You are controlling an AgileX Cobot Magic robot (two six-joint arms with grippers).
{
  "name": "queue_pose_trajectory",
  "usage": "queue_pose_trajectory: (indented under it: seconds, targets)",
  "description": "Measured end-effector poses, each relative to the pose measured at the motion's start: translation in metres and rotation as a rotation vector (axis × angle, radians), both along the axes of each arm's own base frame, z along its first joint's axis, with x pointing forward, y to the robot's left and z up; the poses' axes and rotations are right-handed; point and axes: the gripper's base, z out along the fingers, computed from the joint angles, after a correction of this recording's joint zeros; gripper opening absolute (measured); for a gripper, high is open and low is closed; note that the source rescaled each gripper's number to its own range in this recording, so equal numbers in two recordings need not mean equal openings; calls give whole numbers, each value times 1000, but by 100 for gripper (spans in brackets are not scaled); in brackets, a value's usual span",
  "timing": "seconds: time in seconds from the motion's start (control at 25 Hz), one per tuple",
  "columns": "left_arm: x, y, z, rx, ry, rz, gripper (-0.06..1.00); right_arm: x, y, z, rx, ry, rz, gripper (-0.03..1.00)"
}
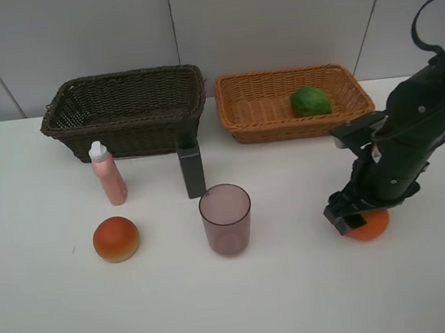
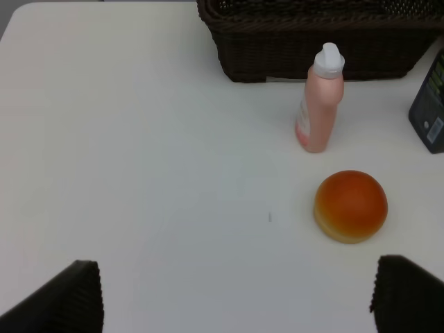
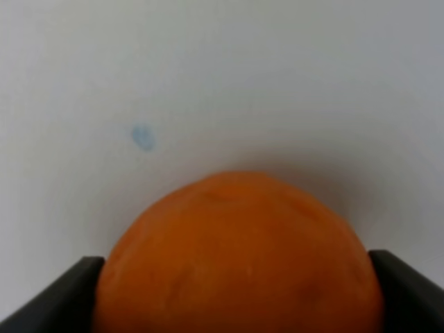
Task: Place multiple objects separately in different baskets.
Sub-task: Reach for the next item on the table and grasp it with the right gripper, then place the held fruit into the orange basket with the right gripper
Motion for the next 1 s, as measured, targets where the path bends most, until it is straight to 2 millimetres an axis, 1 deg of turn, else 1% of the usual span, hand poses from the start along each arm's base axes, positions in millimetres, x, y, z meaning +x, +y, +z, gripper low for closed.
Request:
queue_pose_trajectory:
  seconds: [0.48, 0.68, 1.0]
  targets:
    - [0, 0, 0, 0, 0, 0, 100, 1, 0, 0, 4, -6, -1, 64]
    - [0, 0, 0, 0, 0, 0, 100, 2, 1, 0, 23, -21, -42, 64]
    - [0, 0, 0, 0, 0, 0, 100, 1, 1, 0, 23, -15, -53, 64]
